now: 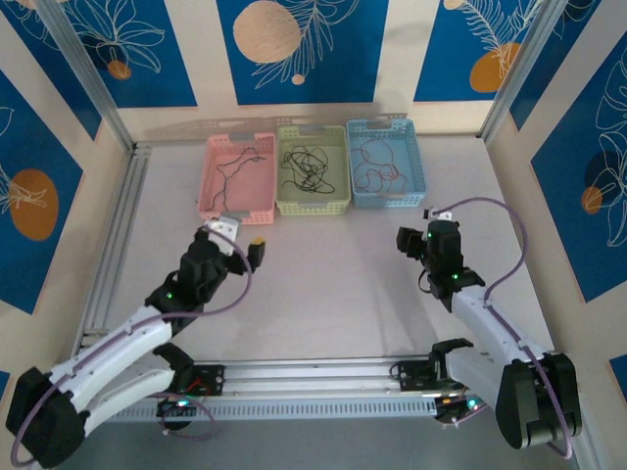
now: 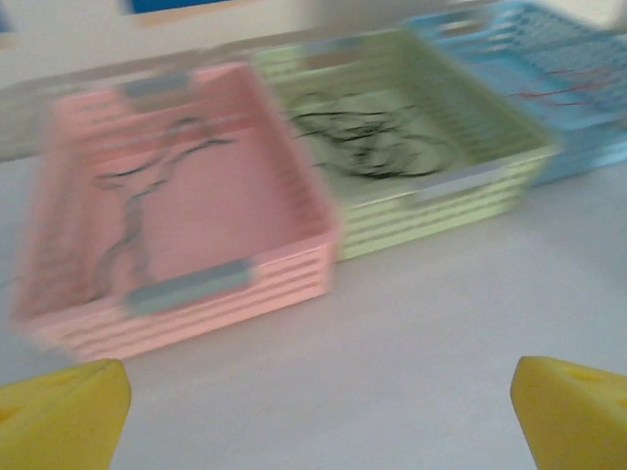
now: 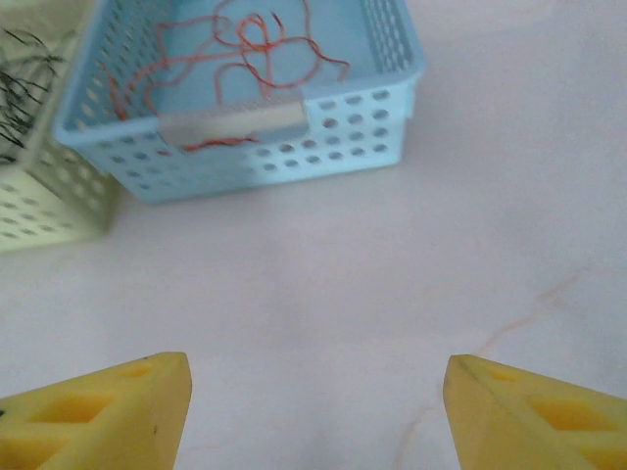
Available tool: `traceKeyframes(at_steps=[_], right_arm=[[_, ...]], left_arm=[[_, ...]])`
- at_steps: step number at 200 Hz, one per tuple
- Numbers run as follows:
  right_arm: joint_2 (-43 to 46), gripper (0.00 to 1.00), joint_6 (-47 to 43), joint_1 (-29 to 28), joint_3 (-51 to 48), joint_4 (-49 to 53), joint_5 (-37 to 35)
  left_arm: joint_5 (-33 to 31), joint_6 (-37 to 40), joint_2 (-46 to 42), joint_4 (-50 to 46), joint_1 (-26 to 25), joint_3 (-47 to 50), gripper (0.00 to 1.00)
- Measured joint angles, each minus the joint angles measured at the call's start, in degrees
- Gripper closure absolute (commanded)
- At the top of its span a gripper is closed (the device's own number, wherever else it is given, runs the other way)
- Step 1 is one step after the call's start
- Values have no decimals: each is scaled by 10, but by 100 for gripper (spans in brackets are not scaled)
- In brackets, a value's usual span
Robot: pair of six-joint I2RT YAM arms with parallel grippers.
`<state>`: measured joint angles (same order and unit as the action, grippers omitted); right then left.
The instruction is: Untangle the cables
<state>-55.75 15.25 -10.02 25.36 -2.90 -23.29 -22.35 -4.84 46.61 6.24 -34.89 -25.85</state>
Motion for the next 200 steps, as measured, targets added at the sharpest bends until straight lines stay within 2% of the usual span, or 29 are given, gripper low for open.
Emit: traceKeyframes(at_steps=[27, 58, 75, 90, 118, 135, 140, 147, 149, 200], right_arm=[[-45, 31, -24, 23, -24, -83, -21], [-135, 32, -33, 46, -71, -230, -24], [-189, 32, -43, 48, -85, -316, -22], [-244, 38, -51, 52, -84, -388, -16], [-312, 40, -75, 51, -73, -460, 7], [-323, 40, -73, 63, -53, -446, 39], [-323, 38, -73, 69, -50, -449, 45], [-322, 4, -71, 76, -43, -445, 49], [-322, 1, -70, 79, -42, -447, 51], [-322, 1, -70, 82, -36, -451, 62]], left_arm=[[-98, 57, -23, 98, 33, 82, 0], [-129, 80, 81, 211, 105, 123, 0], [-117, 90, 173, 294, 146, 140, 0], [-95, 100, 253, 370, 175, 143, 0], [-33, 115, 383, 490, 208, 128, 2], [6, 106, 426, 520, 245, 115, 2], [14, 103, 431, 522, 254, 111, 1], [23, 98, 434, 516, 262, 103, 1], [24, 97, 434, 512, 264, 99, 1], [68, 78, 433, 497, 282, 56, 0]])
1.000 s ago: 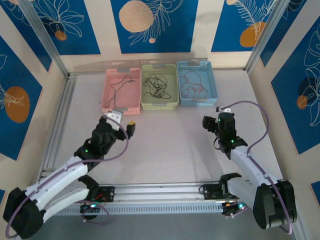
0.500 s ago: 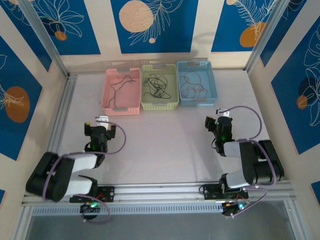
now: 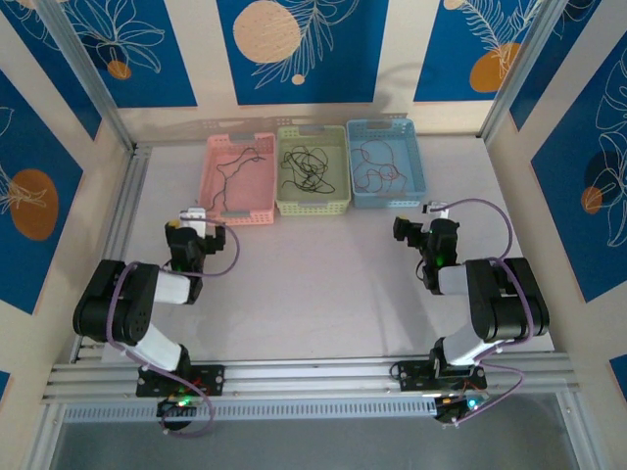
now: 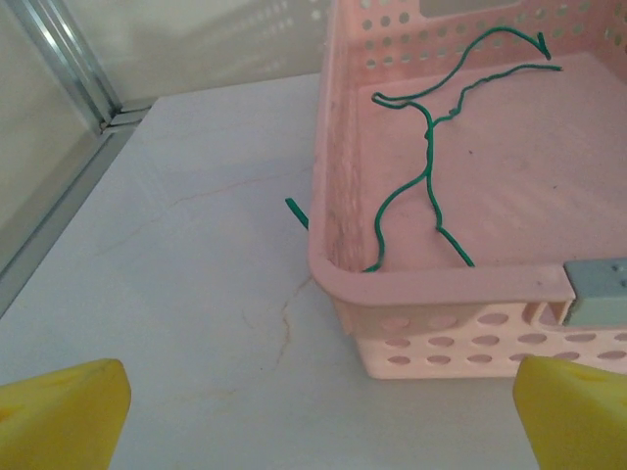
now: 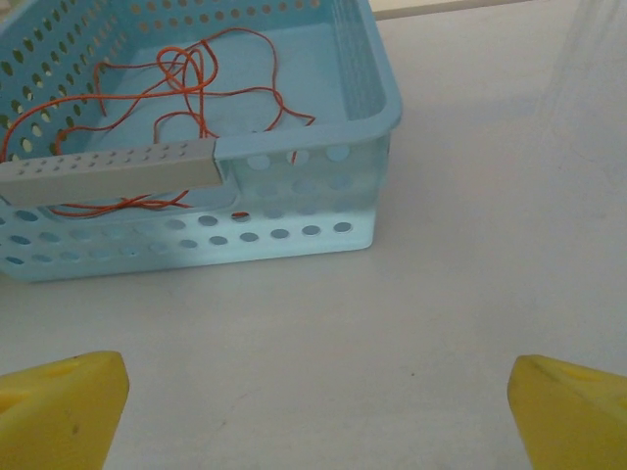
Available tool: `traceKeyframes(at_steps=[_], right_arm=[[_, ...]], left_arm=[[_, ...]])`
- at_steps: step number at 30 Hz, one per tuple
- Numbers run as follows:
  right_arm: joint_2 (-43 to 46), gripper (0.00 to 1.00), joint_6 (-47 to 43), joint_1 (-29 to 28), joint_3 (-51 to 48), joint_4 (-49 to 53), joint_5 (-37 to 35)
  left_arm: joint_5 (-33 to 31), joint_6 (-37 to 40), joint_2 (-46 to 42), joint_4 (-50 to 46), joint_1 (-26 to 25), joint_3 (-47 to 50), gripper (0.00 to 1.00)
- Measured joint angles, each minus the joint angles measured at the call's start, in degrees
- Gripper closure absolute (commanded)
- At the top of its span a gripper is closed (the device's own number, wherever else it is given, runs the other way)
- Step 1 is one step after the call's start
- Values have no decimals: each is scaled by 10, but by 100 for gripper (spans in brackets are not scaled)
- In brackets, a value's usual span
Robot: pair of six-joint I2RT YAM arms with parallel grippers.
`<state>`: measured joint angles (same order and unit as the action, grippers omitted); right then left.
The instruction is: Untangle the cables
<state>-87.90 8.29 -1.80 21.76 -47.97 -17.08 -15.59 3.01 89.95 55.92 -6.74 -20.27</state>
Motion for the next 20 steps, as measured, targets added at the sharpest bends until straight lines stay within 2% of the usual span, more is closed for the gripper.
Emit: traceKeyframes(at_steps=[13, 20], right_arm=[[0, 1, 0, 0, 0, 1, 4], [0, 1, -4, 8, 4, 12, 45]], left_arm=[[9, -1, 0, -7, 0, 0, 0], [9, -1, 0, -7, 0, 0, 0]])
